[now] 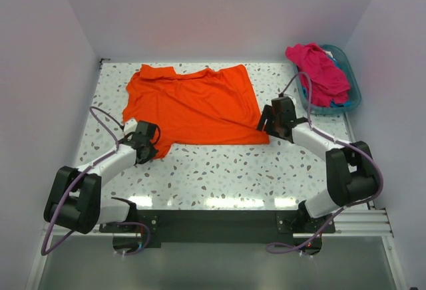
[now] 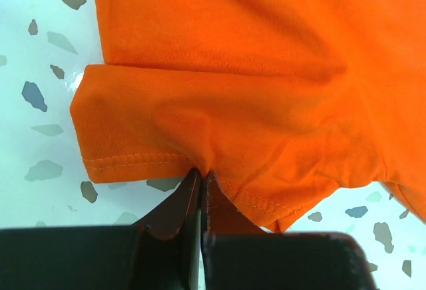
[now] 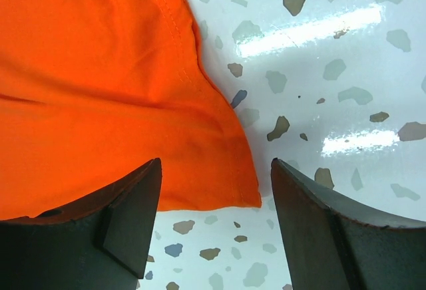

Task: Fold and stack the t-shirts
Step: Flatten the tshirt out, then fold the tshirt

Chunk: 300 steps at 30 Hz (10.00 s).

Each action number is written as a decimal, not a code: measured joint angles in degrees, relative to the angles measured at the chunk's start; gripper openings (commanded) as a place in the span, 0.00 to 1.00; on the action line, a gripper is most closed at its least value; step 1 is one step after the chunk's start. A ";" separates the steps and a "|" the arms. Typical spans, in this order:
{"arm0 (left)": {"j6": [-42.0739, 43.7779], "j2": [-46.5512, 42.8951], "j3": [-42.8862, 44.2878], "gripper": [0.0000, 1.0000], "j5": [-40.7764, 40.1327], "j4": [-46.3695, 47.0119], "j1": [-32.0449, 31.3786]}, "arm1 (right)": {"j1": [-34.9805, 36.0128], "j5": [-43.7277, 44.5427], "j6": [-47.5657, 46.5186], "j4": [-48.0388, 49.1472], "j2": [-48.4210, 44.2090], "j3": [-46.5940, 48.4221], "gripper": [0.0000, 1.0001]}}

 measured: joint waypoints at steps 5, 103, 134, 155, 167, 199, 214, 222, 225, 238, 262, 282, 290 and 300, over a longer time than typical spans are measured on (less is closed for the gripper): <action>0.07 -1.75 -0.22 0.00 0.09 -1.14 0.00 | 0.00 0.52 -0.02 -1.25 -1.46 -1.14 0.62; 8.55 -5.07 3.08 0.00 28.33 20.83 10.36 | -11.23 -16.81 1.38 -3.80 9.92 5.29 0.00; 9.11 7.02 20.98 0.00 19.98 8.41 6.75 | -11.80 -10.62 0.42 -9.97 5.73 8.35 0.00; 13.60 32.79 45.66 0.05 19.78 8.52 8.15 | -14.91 -13.27 1.79 -10.43 23.71 24.52 0.00; 16.02 41.81 55.74 0.15 24.39 8.55 9.40 | -15.45 -14.21 2.43 -9.81 25.66 26.38 0.15; 16.50 46.18 58.62 0.00 29.75 10.71 13.05 | -20.13 -23.26 8.70 -6.54 29.03 32.48 0.19; 16.02 46.18 58.40 0.00 32.52 12.68 13.57 | -14.91 -11.23 0.81 -8.70 17.81 24.70 0.40; 16.02 46.18 58.38 0.00 32.83 13.31 13.57 | -8.85 -4.15 -2.56 -10.40 17.16 24.61 0.40; 16.02 46.18 58.14 0.00 32.83 13.42 13.57 | -7.69 -1.09 -3.41 -11.30 17.16 24.61 0.40; 16.02 46.18 57.77 0.00 32.83 13.38 13.57 | -5.09 6.03 -5.99 -13.07 19.74 24.74 0.44; 16.04 46.18 57.75 0.00 32.85 13.40 13.73 | -7.78 4.63 -5.07 -13.73 23.26 30.60 0.00; 16.13 45.92 55.93 0.23 33.40 14.71 14.84 | -11.13 -0.26 -4.72 -14.69 30.47 39.45 0.57; 15.63 44.30 55.78 0.63 34.53 16.39 16.65 | -11.56 -0.33 -5.01 -15.56 29.94 39.93 0.68; 9.73 19.96 36.22 0.54 21.33 15.21 16.44 | -10.23 -1.60 -3.37 -13.38 12.59 22.36 0.58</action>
